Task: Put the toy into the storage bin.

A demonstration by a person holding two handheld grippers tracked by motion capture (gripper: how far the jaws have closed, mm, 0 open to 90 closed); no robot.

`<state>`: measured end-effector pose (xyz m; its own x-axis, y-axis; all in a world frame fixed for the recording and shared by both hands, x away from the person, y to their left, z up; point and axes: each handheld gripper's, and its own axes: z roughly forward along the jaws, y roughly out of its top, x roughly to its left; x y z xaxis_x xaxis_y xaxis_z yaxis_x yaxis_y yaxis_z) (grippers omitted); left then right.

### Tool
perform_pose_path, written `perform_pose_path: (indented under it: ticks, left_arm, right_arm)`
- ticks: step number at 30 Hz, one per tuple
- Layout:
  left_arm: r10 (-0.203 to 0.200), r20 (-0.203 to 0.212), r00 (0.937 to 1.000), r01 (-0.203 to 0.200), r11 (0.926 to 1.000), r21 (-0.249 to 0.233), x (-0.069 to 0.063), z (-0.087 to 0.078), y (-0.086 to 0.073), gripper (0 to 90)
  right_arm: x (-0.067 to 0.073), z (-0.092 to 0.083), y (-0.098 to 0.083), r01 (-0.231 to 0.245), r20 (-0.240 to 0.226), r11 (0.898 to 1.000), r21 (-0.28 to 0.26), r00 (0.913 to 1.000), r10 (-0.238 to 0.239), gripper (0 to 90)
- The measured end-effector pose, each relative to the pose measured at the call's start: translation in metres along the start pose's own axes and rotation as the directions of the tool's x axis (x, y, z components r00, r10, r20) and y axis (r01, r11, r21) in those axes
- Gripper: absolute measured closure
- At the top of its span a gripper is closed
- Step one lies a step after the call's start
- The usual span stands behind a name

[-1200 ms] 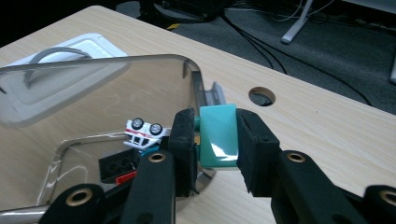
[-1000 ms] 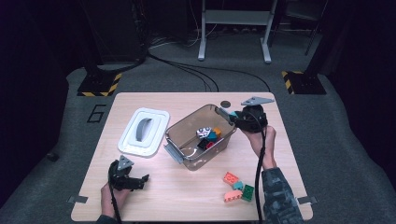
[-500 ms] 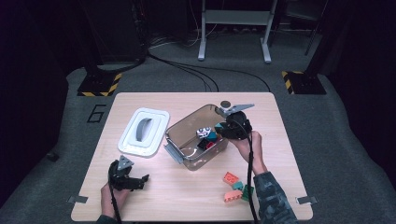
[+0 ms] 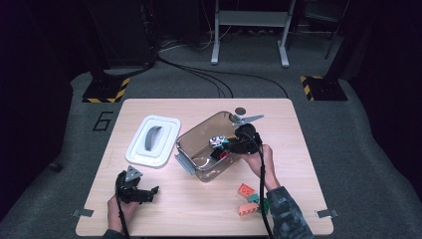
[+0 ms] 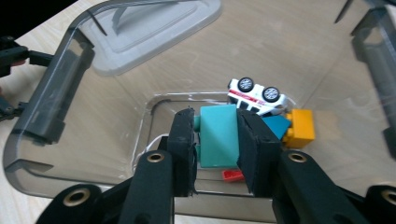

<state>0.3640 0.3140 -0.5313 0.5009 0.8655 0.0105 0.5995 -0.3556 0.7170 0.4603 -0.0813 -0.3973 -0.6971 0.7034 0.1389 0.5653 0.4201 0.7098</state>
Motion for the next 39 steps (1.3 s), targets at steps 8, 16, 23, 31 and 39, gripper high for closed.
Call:
perform_pose_path:
  ticks: [8,16,23,31,39]
  left_arm:
    - [0.0,0.0,1.0,0.0,1.0,0.001,0.0,0.0,0.0,0.8]
    - [-0.001,0.002,1.0,0.001,1.0,0.002,0.0,0.0,0.0,0.8]
    - [0.001,0.0,1.0,-0.001,1.0,0.001,0.0,0.0,0.0,0.9]
    - [-0.003,0.001,1.0,0.003,1.0,0.0,0.0,0.0,0.0,0.9]
    - [0.002,0.001,1.0,-0.002,1.0,0.003,0.0,0.0,0.0,0.8]
  right_arm:
    - [0.003,0.001,-0.002,-0.014,-0.041,1.0,0.021,0.999,0.015,67.1]
    - [0.006,0.0,-0.004,-0.017,-0.057,0.999,0.031,0.9982,0.019,63.0]
    - [0.004,-0.012,-0.006,-0.033,-0.022,0.999,-0.012,0.9992,0.033,37.6]
    - [0.0,-0.043,-0.016,-0.013,0.029,0.996,-0.091,0.9995,0.016,20.1]
    - [-0.003,-0.063,-0.04,-0.015,0.069,0.993,-0.113,0.9973,0.023,13.7]
